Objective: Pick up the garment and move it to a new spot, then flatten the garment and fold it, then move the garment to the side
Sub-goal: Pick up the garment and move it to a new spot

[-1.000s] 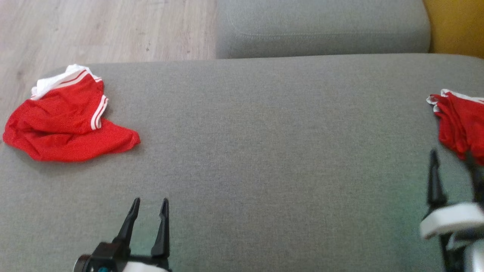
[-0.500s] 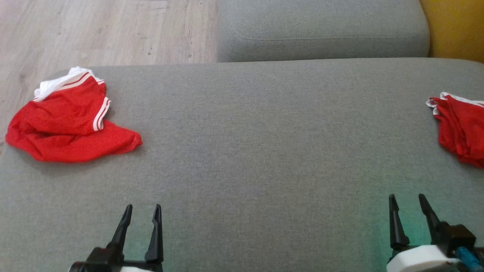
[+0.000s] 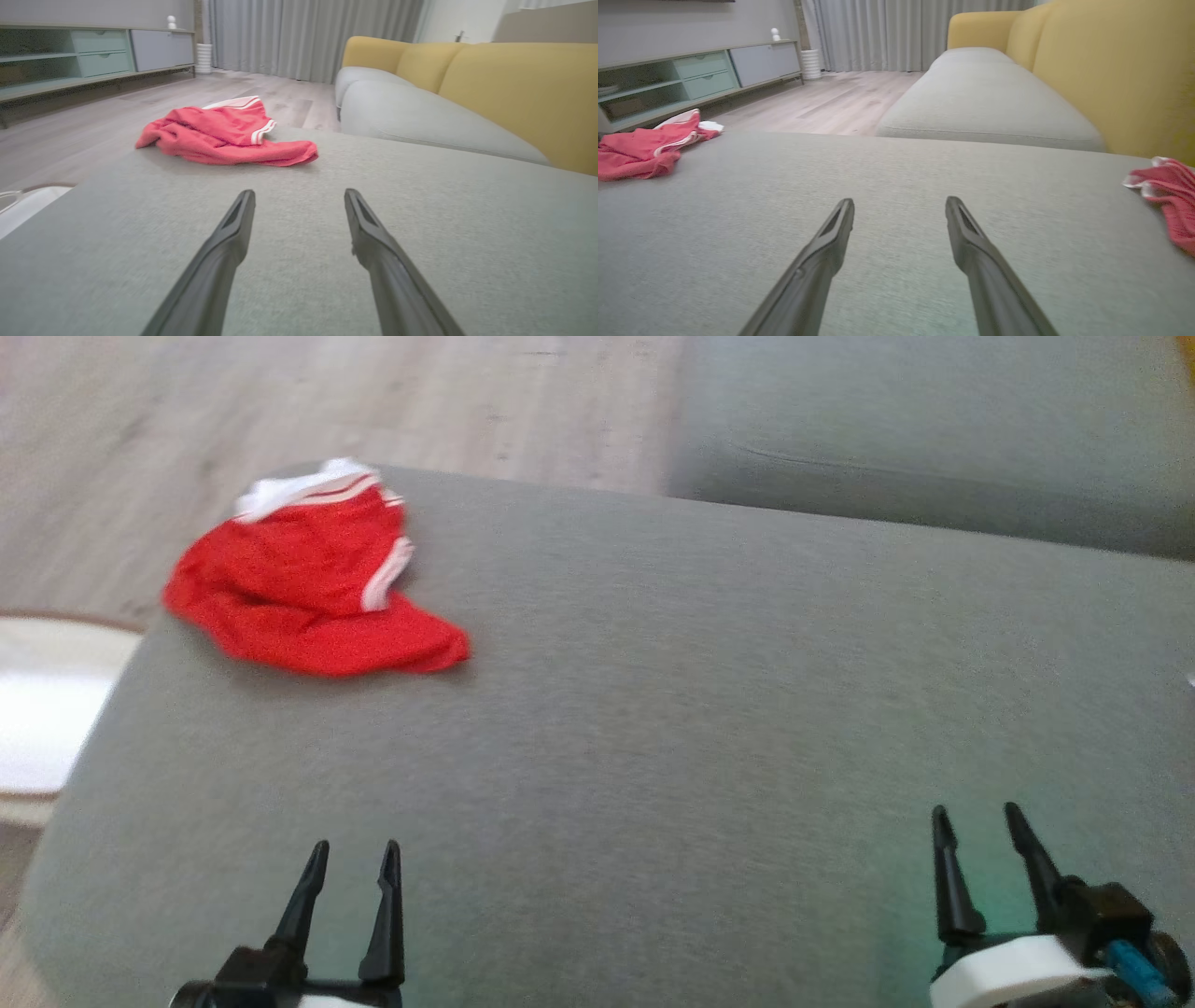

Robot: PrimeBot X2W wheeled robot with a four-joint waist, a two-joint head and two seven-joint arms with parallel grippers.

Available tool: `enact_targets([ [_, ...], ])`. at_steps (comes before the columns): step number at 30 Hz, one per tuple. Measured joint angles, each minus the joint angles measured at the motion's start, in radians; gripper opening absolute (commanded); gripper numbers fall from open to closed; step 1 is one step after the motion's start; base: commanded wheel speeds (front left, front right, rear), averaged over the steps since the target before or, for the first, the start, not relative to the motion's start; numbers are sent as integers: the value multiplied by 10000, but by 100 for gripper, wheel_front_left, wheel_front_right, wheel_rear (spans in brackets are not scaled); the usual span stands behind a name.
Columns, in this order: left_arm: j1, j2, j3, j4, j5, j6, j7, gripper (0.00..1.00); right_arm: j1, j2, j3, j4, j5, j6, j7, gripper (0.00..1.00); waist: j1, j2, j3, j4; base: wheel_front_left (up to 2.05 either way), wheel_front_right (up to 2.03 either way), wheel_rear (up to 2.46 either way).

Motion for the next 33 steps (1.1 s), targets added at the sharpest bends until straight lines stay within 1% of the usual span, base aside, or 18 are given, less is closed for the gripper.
enact_targets([
  [7, 433, 17, 374, -54, 29, 0, 0, 100, -14, 10, 435, 15, 130, 2, 0, 100, 0, 0, -156, 1491, 0, 0, 0],
  [10, 730, 25, 566, -104, 25, 0, 0, 100, -21, 10, 543, 17, 205, 0, 0, 100, -1, 0, -208, 1950, 0, 0, 0],
  [12, 794, 29, 692, -150, 12, 0, 0, 100, -26, 10, 642, 19, 203, 0, 0, 100, -1, 0, -193, 2127, 0, 0, 0],
  [15, 724, 19, 800, -286, -111, -6, 0, 100, -53, 12, 708, 12, 153, 0, 0, 100, -1, 0, -15, 2128, 0, 0, 0],
  [18, 185, 35, 1032, -301, -366, -73, 0, 100, -120, 12, 656, 6, -132, 0, 0, 100, -1, 0, 343, 1987, 0, 0, 0],
  [22, -1486, 165, 1197, -12, -844, -107, 2, 100, -617, -117, 443, -255, -481, 2, 6, 100, 1, 0, 1112, 1707, 0, 0, 0],
  [24, -2568, 387, 1252, 353, -945, -134, 157, 100, -939, -403, 316, -514, -568, 0, 82, 100, 3, 0, 1579, 1561, 0, 0, 0],
  [26, -3669, 631, 1421, 838, -1081, -165, 497, 100, -1176, -713, 178, -819, -639, 0, 267, 100, 4, 0, 2068, 1413, 0, 0, 0],
  [29, -5248, 796, 1714, 1523, -1379, 69, 1198, 100, -1274, -1118, 4, -1396, -713, 0, 591, 100, 4, 0, 2823, 1202, 0, 0, 0],
  [31, -6312, 840, 1733, 2115, -1453, 242, 1699, 100, -1274, -1363, -88, -1860, -715, 0, 809, 100, 5, 0, 3335, 1078, 0, 0, 0],
  [33, -7266, 1005, 1655, 2903, -1335, 332, 2305, 100, -1274, -1592, -148, -2383, -715, 0, 1074, 100, 6, -1, 3817, 954, 0, 0, 0],
])
